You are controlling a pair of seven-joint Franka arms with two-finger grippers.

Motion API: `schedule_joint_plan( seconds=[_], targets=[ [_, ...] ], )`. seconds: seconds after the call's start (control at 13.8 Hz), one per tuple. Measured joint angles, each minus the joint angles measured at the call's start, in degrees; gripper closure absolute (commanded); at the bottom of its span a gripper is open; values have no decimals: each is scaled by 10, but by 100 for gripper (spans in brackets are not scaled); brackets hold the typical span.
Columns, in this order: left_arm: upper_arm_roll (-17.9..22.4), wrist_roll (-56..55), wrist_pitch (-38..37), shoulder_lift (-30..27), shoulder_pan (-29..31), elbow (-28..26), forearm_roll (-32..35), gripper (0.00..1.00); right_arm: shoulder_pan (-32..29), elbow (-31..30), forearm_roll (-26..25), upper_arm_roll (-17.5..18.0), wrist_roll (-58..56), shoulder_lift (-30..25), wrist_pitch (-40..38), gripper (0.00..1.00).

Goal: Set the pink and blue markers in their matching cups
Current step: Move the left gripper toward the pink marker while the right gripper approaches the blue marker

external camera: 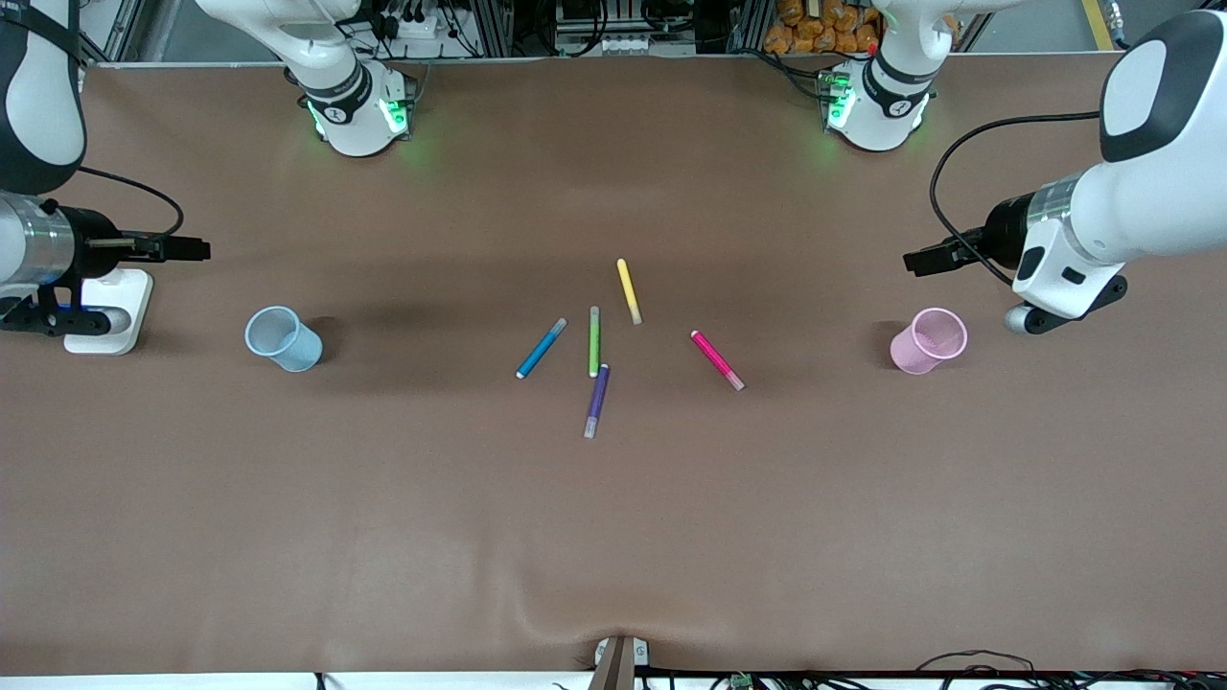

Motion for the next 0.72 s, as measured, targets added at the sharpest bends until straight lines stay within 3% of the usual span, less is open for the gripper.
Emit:
schedule_joint_plan(
  seconds=[0.43,0.72],
  targets=[
    [-11,0,27,14,0,-6,0,0,8,-25,34,2,41,3,23,0],
    [-32,-19,102,31,-1,-62,-11,0,15,-38,66,3,91,10,37,0]
  ],
)
